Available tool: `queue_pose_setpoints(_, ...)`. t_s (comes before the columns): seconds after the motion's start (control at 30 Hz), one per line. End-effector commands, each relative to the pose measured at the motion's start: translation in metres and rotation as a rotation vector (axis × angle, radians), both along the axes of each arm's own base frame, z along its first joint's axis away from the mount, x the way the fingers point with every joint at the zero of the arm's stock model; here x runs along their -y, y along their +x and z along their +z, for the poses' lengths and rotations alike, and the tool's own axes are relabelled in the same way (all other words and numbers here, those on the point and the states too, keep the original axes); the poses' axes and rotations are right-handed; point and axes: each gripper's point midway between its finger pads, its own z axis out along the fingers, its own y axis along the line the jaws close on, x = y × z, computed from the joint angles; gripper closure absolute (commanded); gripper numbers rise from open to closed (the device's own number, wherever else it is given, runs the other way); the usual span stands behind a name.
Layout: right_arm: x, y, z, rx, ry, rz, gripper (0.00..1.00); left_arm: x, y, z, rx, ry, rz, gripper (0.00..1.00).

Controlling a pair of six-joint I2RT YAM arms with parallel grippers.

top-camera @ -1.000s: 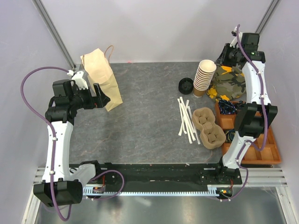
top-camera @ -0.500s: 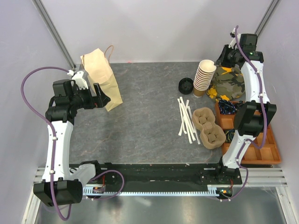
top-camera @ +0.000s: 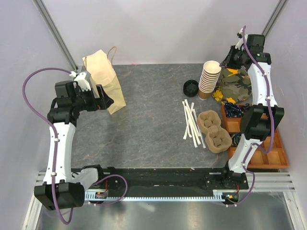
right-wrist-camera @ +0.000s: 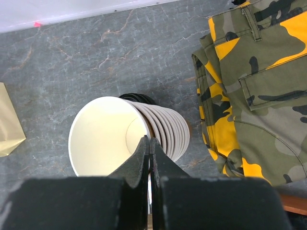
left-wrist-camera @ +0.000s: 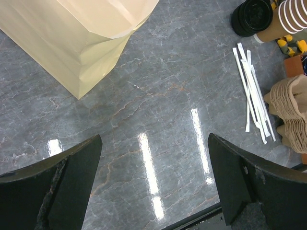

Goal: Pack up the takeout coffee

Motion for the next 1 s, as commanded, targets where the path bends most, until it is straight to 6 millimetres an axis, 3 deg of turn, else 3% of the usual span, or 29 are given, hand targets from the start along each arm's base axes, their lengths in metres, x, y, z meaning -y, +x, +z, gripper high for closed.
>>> queue_pose_setpoints(0.0, -0.009, -0.010, 0.058, 0.134, 0.028, 0.014, 1.00, 0.005, 0.006, 0.014, 0.044, -0.024, -0.019, 0.00)
queue_pose_setpoints(0.67, 0.001, -0.031, 0.116, 0.274, 0.057, 0.039, 1.00, 0.006, 0.009, 0.024, 0.070, -0.023, -0.028, 0.00)
queue_pose_setpoints(0.97, -0.024, -0.050, 0.152, 0.352, 0.148, 0.146, 1.00, 0.015, 0.003, 0.040, 0.141, -0.037, -0.088, 0.00)
